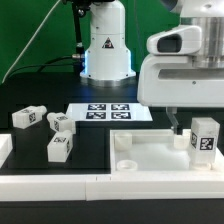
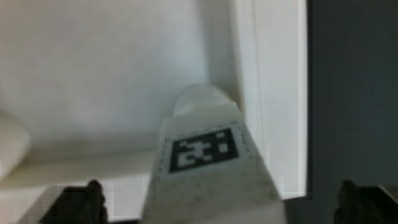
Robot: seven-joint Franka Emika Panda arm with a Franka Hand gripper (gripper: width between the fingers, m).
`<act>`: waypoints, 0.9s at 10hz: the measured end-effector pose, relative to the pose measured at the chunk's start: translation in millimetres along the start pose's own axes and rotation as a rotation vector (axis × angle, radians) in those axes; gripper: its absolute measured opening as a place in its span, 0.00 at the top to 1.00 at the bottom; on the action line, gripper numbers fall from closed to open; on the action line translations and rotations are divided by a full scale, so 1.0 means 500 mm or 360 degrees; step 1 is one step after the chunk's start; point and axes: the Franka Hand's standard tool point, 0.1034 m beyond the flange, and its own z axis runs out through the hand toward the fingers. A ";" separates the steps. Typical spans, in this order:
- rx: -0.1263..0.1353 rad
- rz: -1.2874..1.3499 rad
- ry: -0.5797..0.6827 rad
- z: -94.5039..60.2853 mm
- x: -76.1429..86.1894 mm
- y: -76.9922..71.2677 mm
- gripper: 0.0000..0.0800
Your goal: Assemble one leg
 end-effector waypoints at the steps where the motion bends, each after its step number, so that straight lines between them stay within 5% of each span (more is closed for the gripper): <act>1: 0.0000 0.0002 0.0000 0.000 0.000 0.001 0.31; 2: 0.0001 0.0016 0.0000 0.000 0.000 0.001 0.48; 3: 0.0004 0.0166 -0.0002 0.000 0.000 0.000 0.48; 4: 0.0003 0.0264 -0.0002 0.000 0.001 0.003 0.64; 9: -0.0001 0.1386 -0.0032 0.004 -0.003 0.010 0.64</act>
Offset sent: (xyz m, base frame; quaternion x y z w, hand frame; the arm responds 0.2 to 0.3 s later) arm 0.0000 0.0000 0.0000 0.0000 0.0000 0.1296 0.9916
